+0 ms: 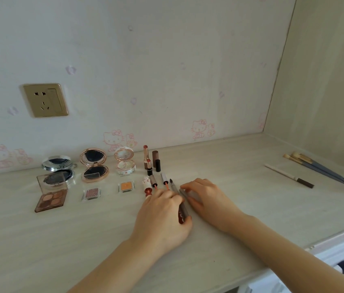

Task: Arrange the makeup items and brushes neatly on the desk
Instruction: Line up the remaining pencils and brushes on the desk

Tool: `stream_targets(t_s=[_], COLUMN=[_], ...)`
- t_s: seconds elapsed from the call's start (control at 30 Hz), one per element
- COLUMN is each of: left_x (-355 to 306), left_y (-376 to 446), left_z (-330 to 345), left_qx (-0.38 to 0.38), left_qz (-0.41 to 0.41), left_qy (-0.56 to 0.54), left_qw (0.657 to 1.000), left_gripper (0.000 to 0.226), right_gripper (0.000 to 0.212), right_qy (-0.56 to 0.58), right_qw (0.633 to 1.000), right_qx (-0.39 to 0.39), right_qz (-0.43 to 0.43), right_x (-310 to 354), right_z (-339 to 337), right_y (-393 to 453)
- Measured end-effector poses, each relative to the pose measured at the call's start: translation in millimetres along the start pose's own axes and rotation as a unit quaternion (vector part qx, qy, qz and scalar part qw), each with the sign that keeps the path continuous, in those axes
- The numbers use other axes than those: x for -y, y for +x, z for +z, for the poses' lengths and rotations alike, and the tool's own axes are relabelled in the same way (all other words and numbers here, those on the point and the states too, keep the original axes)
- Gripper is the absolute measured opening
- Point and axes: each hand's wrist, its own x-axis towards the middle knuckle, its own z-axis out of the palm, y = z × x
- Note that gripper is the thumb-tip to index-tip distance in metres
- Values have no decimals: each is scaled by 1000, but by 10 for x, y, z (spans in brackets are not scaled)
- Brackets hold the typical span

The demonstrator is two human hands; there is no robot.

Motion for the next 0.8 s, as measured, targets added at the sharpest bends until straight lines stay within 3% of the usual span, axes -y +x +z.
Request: stream_targets(t_s=[0.2, 0.4, 0.8], left_x=[-20, -144, -867], left_y=[30, 276, 1165], left_z=[-28, -30, 582], left_qx=[8, 11, 86], left_qz=[2, 7, 59], left_qy=[-9, -38, -92], left_qw=[1000, 999, 990], left_gripper=[48, 37, 33], right_gripper=[33, 33, 31], right_qy=[-17, -46, -142], right_qw=[1000, 998, 976], right_qx=[9, 2, -51], right_qz=[17, 51, 160], right_x=[-130, -369, -1267], right_z=[-89, -400, -1084], right_y=[-70, -251, -856])
